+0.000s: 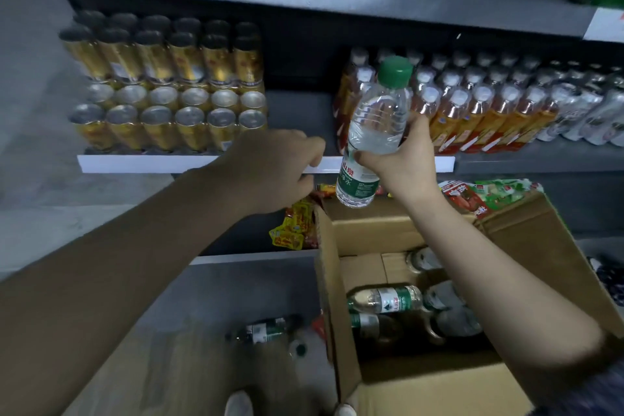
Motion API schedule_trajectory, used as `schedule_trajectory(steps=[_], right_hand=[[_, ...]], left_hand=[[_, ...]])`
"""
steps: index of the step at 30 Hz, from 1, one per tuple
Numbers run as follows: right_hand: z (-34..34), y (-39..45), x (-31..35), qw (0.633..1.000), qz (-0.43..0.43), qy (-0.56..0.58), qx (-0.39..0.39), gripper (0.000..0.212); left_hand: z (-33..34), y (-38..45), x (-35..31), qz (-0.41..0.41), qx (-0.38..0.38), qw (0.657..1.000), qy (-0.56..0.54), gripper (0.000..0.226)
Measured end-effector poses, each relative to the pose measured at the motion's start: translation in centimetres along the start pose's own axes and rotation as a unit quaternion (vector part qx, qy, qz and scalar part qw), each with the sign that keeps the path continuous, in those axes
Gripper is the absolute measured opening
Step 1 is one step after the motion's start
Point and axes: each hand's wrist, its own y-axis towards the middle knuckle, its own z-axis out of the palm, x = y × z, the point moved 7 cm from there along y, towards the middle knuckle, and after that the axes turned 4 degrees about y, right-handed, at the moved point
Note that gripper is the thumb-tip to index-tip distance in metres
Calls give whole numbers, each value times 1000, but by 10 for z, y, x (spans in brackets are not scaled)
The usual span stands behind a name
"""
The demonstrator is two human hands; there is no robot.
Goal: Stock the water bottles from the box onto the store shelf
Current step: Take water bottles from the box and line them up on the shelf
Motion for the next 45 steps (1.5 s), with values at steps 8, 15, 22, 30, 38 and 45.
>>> schedule_trajectory(steps=[8,15,22,30,38,45], right_hand=[[55,0,60,999,-25,24,-17,59],[84,10,113,997,-57,44,2,58],[96,34,164,993,-95,67,11,54],[92,77,226,985,-132,105,29,51],[99,116,261,980,-152,122,45,51],[110,146,284,975,-168,143,41,52]], left_hand=[[-30,-36,71,8,-1,1000,16,27],[-66,-50,114,-2,-62,997,45,29],[-91,-44,152,-48,-64,995,66,22],[-122,-16,184,-85,-88,990,72,15],[-153,17,207,-132,-68,986,78,16],[-174,32,224,-134,-87,983,91,9]])
